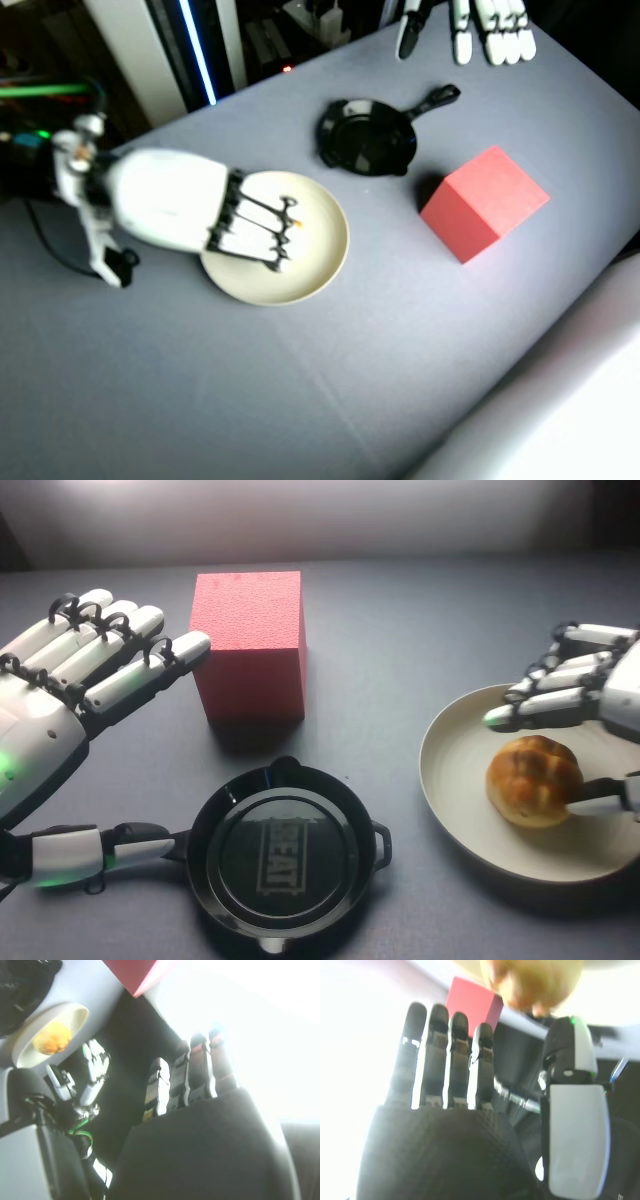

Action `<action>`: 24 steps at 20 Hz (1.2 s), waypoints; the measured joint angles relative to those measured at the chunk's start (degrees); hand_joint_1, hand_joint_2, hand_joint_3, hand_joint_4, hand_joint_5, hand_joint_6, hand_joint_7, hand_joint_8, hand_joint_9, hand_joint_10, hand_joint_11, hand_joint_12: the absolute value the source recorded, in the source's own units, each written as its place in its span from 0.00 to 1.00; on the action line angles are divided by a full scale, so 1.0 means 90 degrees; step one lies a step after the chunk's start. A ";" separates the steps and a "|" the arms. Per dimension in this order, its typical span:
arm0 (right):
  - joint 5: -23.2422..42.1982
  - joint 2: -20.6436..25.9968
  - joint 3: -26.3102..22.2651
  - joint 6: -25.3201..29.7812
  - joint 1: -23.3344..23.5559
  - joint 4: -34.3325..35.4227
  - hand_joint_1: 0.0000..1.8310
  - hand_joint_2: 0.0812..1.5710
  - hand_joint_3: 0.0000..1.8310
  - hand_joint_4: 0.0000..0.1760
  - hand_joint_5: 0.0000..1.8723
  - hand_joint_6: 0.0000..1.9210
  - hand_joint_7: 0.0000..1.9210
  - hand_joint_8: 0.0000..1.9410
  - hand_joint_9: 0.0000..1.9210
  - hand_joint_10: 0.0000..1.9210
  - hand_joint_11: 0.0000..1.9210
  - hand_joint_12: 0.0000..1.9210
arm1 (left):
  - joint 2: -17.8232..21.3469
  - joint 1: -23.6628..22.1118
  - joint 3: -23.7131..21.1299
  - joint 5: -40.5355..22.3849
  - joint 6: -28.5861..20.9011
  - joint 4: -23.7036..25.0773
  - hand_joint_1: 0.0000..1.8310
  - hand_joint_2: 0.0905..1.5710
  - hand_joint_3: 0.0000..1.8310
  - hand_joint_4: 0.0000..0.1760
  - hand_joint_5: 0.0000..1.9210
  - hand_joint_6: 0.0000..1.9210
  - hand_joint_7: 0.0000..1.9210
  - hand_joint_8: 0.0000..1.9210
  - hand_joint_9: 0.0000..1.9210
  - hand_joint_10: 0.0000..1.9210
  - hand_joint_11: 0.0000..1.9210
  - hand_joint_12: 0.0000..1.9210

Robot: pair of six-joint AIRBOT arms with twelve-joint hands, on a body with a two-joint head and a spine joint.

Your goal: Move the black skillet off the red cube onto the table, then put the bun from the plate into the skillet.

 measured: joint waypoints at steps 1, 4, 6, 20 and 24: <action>-0.0245 -0.0143 0.0104 0.0017 0.0126 -0.0153 0.53 0.68 0.00 0.35 0.38 0.02 0.40 0.02 0.36 0.02 0.02 0.66 | 0.0000 0.0015 0.0000 0.0007 -0.0012 -0.0002 0.38 0.57 0.00 0.98 0.00 0.00 0.00 0.00 0.00 0.00 0.00 0.00; -0.0474 -0.0272 0.0219 0.0100 0.0206 -0.0223 0.64 0.74 0.00 0.17 0.45 0.62 0.43 0.64 0.32 0.56 0.12 0.90 | 0.0000 0.0017 0.0000 0.0005 -0.0019 -0.0012 0.37 0.57 0.00 1.00 0.00 0.00 0.00 0.00 0.00 0.00 0.00 0.00; -0.0537 -0.0284 0.0245 0.0095 0.0209 -0.0177 0.65 0.75 0.00 0.00 0.45 0.57 0.42 0.72 0.26 0.80 0.12 0.98 | 0.0000 0.0017 -0.0005 -0.0002 -0.0019 0.0000 0.38 0.58 0.00 1.00 0.00 0.00 0.00 0.00 0.00 0.00 0.00 0.00; 0.1171 -0.0573 -0.0034 0.0665 0.1044 -0.0857 0.75 0.70 0.00 0.00 0.46 0.57 0.56 0.44 0.44 0.65 0.30 0.65 | 0.0119 0.0257 -0.0012 -0.0316 -0.0027 -0.0299 0.03 0.65 0.01 0.07 0.00 0.00 0.00 0.00 0.00 0.00 0.01 0.00; 0.1268 -0.0984 -0.0044 0.0988 0.1445 -0.1698 0.68 0.70 0.00 0.00 0.48 0.50 0.54 0.57 0.44 0.57 0.29 0.78 | 0.0211 0.0478 -0.0012 -0.0631 -0.0012 -0.0753 0.00 0.67 0.01 0.51 0.00 0.00 0.00 0.00 0.00 0.00 0.00 0.00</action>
